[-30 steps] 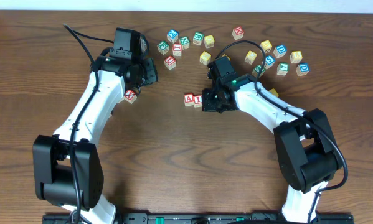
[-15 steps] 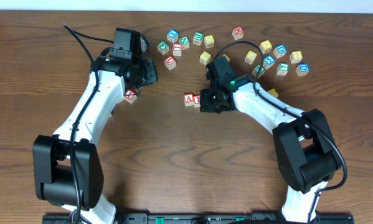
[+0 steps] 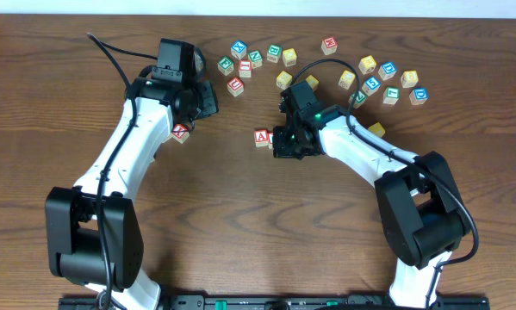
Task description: Spell out AI2
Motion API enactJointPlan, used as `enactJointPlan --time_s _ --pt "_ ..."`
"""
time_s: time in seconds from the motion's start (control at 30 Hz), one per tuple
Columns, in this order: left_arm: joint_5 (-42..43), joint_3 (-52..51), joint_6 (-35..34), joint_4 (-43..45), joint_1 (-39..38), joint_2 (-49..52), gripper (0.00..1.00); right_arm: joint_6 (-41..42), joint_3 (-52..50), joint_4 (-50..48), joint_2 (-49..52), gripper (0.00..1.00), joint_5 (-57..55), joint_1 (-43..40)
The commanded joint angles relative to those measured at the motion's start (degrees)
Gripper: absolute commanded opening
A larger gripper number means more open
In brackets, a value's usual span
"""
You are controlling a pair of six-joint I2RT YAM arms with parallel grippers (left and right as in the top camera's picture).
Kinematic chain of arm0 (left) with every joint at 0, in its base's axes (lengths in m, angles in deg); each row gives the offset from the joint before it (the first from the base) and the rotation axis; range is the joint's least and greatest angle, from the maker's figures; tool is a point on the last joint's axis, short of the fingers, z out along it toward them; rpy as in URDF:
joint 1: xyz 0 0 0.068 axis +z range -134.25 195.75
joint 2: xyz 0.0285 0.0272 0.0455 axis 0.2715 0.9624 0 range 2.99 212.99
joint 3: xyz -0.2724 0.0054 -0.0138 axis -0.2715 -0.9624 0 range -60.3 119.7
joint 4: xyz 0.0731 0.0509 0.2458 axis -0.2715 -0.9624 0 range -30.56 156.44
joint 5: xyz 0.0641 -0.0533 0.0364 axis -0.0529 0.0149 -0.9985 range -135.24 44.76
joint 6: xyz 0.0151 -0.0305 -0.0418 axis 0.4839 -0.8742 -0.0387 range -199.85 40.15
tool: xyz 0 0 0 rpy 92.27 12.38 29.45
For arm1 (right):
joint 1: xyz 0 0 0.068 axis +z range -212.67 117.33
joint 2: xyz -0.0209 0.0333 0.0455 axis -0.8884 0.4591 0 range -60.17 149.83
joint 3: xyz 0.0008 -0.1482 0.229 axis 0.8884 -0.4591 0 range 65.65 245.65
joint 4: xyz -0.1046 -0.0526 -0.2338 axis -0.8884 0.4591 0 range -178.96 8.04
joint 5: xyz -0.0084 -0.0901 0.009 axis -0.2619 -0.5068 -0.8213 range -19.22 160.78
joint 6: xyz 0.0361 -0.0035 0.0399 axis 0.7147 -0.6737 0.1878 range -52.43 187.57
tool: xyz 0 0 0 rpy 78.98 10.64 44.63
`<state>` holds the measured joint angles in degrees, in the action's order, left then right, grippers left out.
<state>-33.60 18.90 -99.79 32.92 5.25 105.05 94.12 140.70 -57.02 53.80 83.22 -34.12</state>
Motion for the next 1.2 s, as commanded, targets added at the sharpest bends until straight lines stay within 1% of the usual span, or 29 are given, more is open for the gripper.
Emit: enactJointPlan --time_s 0.0,0.57,1.17 --pt "-0.6 0.2 -0.8 -0.3 0.2 0.6 0.08 0.9 -0.3 0.2 0.5 0.01 0.6 0.6" --pt "-0.6 0.2 -0.8 -0.3 0.2 0.6 0.08 3.7 -0.3 -3.2 1.5 0.01 -0.5 1.0" --pt "-0.5 0.2 -0.8 -0.3 0.2 0.6 0.08 3.6 -0.3 -5.6 1.6 0.01 -0.6 1.1"
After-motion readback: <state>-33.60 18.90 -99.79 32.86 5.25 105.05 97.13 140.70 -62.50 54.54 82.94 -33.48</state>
